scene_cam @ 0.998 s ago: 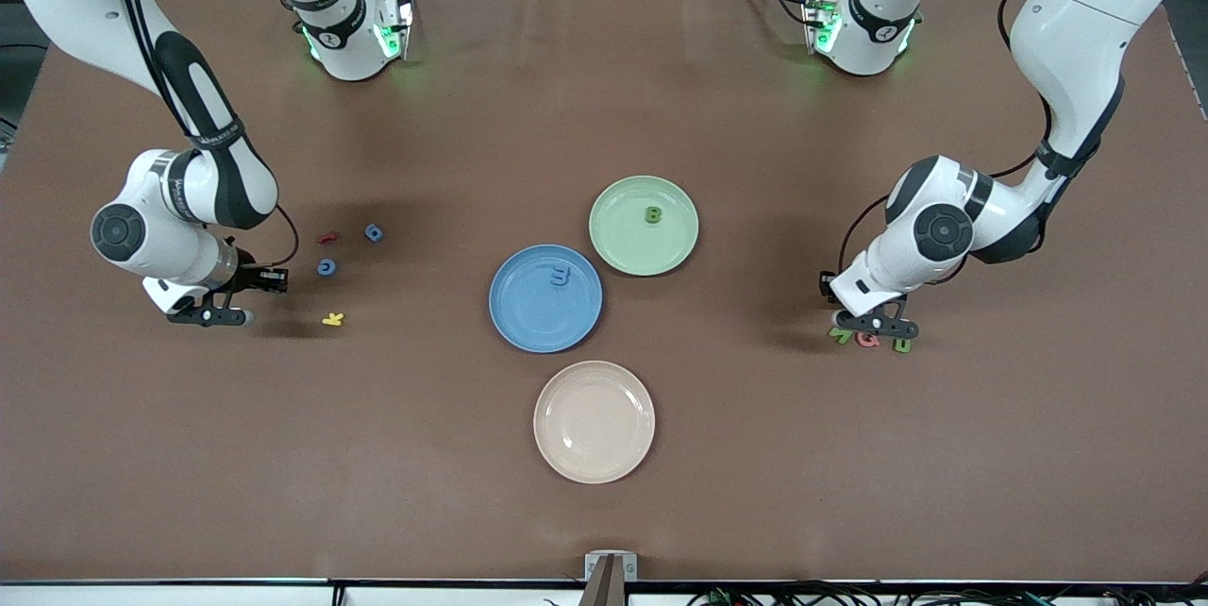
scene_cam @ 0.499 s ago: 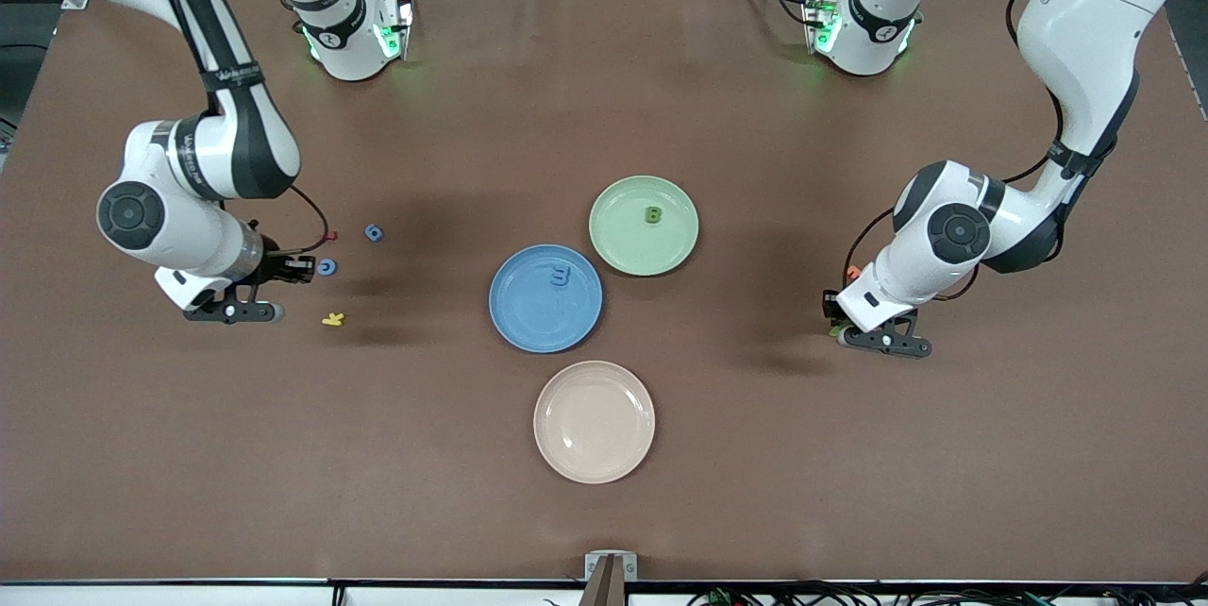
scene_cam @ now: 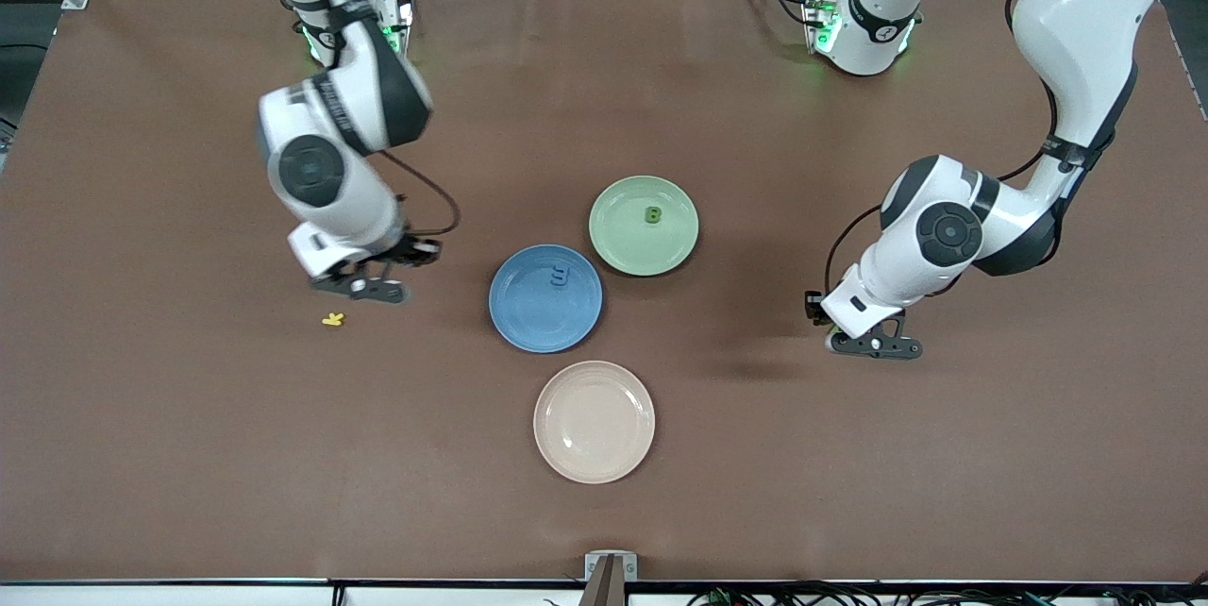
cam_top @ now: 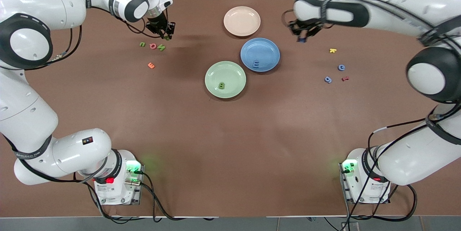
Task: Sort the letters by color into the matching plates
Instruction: 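Place the p on the green plate while the right gripper places x on blue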
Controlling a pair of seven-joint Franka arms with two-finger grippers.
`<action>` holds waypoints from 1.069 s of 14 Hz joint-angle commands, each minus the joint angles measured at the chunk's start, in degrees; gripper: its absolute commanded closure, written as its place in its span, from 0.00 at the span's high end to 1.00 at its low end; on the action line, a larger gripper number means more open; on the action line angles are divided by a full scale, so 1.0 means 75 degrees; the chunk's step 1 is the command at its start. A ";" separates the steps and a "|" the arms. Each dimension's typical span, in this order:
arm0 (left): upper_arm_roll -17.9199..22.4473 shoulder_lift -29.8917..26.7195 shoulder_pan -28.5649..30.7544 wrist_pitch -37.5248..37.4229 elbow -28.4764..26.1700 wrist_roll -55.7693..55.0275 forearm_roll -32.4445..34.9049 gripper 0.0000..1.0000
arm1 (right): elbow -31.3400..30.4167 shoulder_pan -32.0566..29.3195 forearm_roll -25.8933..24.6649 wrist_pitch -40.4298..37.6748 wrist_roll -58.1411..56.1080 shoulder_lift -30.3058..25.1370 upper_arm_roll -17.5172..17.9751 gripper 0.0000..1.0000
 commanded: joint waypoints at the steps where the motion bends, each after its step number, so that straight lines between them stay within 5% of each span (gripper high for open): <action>1: -0.0355 -0.0147 0.0001 -0.0367 0.0057 -0.0685 -0.0132 0.00 | 0.1180 0.0554 0.0809 0.0070 0.0676 0.1187 -0.0110 0.15; 5: -0.0883 -0.0147 -0.0033 -0.0543 0.0010 -0.2021 -0.0179 0.00 | 0.1920 0.1082 0.1573 0.1146 0.0980 0.2336 -0.0110 0.15; 15: -0.1142 -0.0019 -0.1507 -0.0531 -0.0131 -0.5055 -0.0179 0.00 | 0.2754 0.1469 0.1539 0.1875 0.1380 0.3463 -0.0110 0.15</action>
